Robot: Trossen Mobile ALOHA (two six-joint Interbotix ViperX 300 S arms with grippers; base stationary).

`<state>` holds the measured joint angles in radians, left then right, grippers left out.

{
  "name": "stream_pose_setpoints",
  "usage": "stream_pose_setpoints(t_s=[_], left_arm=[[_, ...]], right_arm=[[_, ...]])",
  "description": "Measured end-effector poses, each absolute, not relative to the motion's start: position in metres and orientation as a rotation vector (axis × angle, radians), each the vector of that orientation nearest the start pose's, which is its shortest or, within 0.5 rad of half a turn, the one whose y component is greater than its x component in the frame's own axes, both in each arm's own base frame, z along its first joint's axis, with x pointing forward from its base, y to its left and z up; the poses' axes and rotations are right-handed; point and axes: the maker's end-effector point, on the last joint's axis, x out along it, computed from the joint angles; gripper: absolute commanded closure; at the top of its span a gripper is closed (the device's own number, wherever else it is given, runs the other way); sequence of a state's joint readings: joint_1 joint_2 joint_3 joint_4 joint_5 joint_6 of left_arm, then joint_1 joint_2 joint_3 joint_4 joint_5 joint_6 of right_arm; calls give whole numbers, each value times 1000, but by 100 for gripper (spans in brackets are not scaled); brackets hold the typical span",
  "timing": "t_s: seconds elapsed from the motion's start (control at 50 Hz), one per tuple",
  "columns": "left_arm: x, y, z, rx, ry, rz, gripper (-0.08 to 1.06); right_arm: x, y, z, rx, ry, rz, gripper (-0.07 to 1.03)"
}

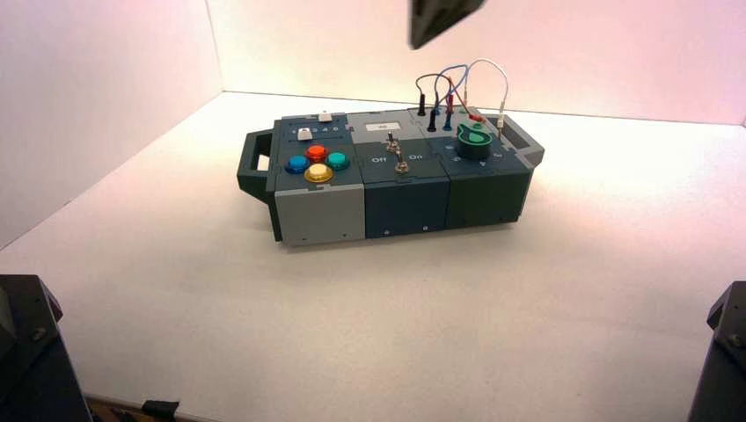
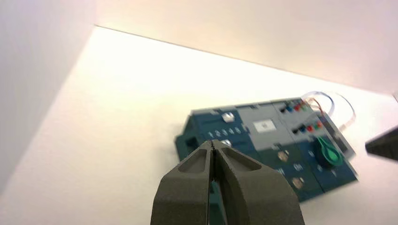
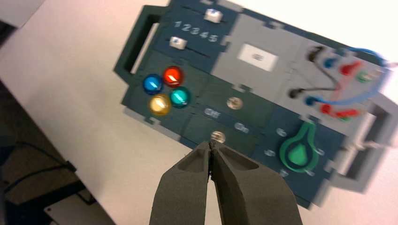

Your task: Push the green button with the right gripper.

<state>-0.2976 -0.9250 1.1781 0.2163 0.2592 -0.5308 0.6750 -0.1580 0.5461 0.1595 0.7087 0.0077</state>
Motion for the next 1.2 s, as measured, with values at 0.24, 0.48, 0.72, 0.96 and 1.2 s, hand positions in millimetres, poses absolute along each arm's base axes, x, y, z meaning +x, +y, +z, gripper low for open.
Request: stream_pose_setpoints(t_s=[0.24, 0.48, 0.72, 0.96, 1.2], left_arm=[[228, -43, 199, -207, 489, -100, 100], [217, -39, 196, -212, 469, -99, 100], [211, -37, 202, -216, 439, -98, 100], [210, -37, 201, -216, 442, -97, 100], [210, -37, 202, -217, 442, -97, 100]], right_arm=[[268, 274, 143, -223, 1170, 669, 98], [267, 289, 119, -245, 1227, 678, 98], [272, 304, 101, -266, 1260, 683, 98], [281, 312, 87, -277, 1279, 678, 98], [286, 317, 72, -290, 1306, 672, 98]])
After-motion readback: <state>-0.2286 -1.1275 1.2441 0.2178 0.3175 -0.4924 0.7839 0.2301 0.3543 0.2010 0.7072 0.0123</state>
